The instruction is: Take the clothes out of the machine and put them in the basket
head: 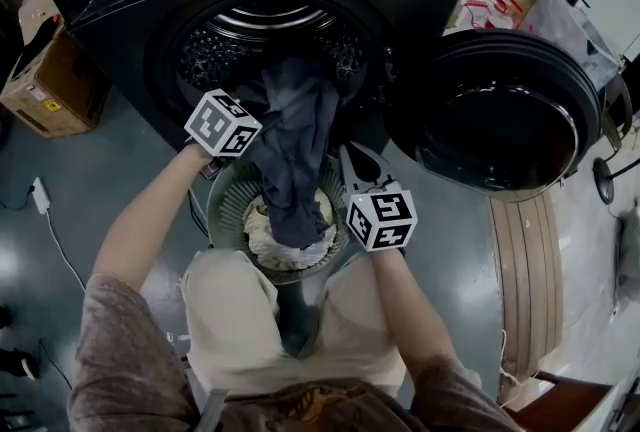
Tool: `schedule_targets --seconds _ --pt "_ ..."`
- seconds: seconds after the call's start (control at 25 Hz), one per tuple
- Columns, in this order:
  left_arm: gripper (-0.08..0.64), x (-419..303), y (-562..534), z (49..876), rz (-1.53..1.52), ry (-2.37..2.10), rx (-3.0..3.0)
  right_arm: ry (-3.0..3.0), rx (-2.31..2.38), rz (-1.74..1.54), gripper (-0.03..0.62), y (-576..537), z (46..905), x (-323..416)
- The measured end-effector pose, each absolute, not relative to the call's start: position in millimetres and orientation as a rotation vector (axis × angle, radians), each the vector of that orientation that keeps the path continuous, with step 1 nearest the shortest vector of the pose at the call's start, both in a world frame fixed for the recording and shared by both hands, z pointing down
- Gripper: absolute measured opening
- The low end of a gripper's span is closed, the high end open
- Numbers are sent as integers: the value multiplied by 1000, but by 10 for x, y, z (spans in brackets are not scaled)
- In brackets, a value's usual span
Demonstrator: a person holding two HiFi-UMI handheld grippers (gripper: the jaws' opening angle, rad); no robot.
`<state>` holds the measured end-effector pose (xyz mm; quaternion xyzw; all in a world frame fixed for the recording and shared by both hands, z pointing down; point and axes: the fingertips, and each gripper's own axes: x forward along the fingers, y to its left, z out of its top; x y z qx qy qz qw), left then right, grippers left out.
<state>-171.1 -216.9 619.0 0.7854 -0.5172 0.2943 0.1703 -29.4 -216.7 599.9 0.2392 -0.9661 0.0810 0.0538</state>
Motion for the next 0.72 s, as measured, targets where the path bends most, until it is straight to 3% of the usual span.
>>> schedule_targets --seconds 0.72 --pt "32 -287 -845 5782 935 -803 2441 -2949 716 254 -5 -2130 5974 -358"
